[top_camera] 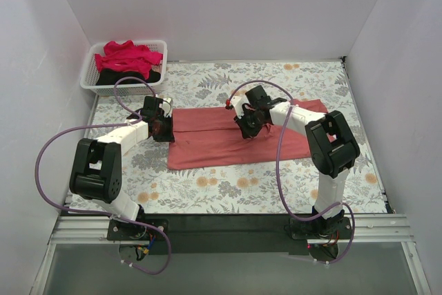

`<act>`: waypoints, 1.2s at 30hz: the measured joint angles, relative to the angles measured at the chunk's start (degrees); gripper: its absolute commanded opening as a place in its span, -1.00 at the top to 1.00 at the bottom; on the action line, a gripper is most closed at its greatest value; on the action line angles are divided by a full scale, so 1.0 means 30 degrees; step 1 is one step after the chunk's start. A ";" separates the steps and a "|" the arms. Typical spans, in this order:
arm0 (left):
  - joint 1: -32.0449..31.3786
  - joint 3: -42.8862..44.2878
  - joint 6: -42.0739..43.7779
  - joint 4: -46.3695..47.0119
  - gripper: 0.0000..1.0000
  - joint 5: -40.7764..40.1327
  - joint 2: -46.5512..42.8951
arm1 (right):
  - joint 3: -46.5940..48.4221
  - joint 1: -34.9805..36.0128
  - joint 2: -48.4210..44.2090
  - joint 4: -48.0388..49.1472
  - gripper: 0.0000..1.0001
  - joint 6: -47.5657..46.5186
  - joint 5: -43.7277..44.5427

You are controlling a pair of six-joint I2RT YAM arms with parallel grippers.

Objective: Fold and stack the t-shirts
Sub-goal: Fold the tshirt

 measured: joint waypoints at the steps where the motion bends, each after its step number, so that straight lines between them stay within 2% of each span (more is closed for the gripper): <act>1: 0.0000 0.0000 -0.0015 -0.0015 1.00 -0.0029 -0.0015 | 0.0080 0.0000 0.0000 -0.0066 0.97 -0.0007 0.0000; 8: 0.0000 -0.0007 -0.0109 -0.0073 1.00 -0.0131 -0.0087 | 0.0393 0.0007 -0.0007 -0.0233 0.97 -0.0044 -0.0015; 9: -0.0007 -0.0007 -0.0146 -0.0073 1.00 -0.0160 -0.0095 | 0.0452 0.0007 0.0000 -0.0270 0.87 -0.0073 -0.0029; 10: -0.0007 -0.0007 -0.0160 -0.0073 1.00 -0.0197 -0.0102 | 0.0546 0.0007 0.0000 -0.0342 0.63 -0.0102 -0.0036; 13: -0.0015 -0.0015 -0.0226 -0.0080 1.00 -0.0313 -0.0146 | 0.0699 0.0007 -0.0007 -0.0576 0.30 -0.0415 -0.0160; 16: -0.0036 -0.0015 -0.0262 -0.0080 1.00 -0.0474 -0.0189 | 0.0699 0.0007 0.0000 -0.0787 0.23 -0.0765 -0.0335; 21: -0.0051 -0.0022 -0.0335 -0.0087 1.00 -0.0568 -0.0270 | 0.0699 0.0015 0.0051 -0.1173 0.23 -0.0991 -0.0525; 24: -0.0051 -0.0051 -0.0364 -0.0095 1.00 -0.0568 -0.0372 | 0.0699 0.0015 0.0255 -0.1290 0.25 -0.1042 -0.0568; 25: -0.0051 -0.0058 -0.0364 -0.0095 1.00 -0.0568 -0.0393 | 0.0707 0.0015 0.0357 -0.1362 0.31 -0.1086 -0.0590; 27: -0.0051 -0.0058 -0.0364 -0.0095 1.00 -0.0568 -0.0408 | 0.0714 0.0015 0.0525 -0.1530 0.48 -0.1202 -0.0597; 28: -0.0051 -0.0058 -0.0364 -0.0095 1.00 -0.0568 -0.0408 | 0.0736 0.0015 0.0568 -0.1559 0.65 -0.1268 -0.0597; 30: -0.0051 -0.0080 -0.0364 -0.0102 1.00 -0.0568 -0.0408 | 0.0838 0.0015 0.0597 -0.1647 0.80 -0.1399 -0.0619; 31: -0.0051 -0.0087 -0.0364 -0.0109 1.00 -0.0568 -0.0408 | 0.0867 0.0015 0.0605 -0.1661 0.96 -0.1413 -0.0634; 36: -0.0051 -0.0095 -0.0379 -0.0138 1.00 -0.0590 -0.0408 | 0.1056 0.0015 0.0612 -0.2018 0.97 -0.1457 -0.0597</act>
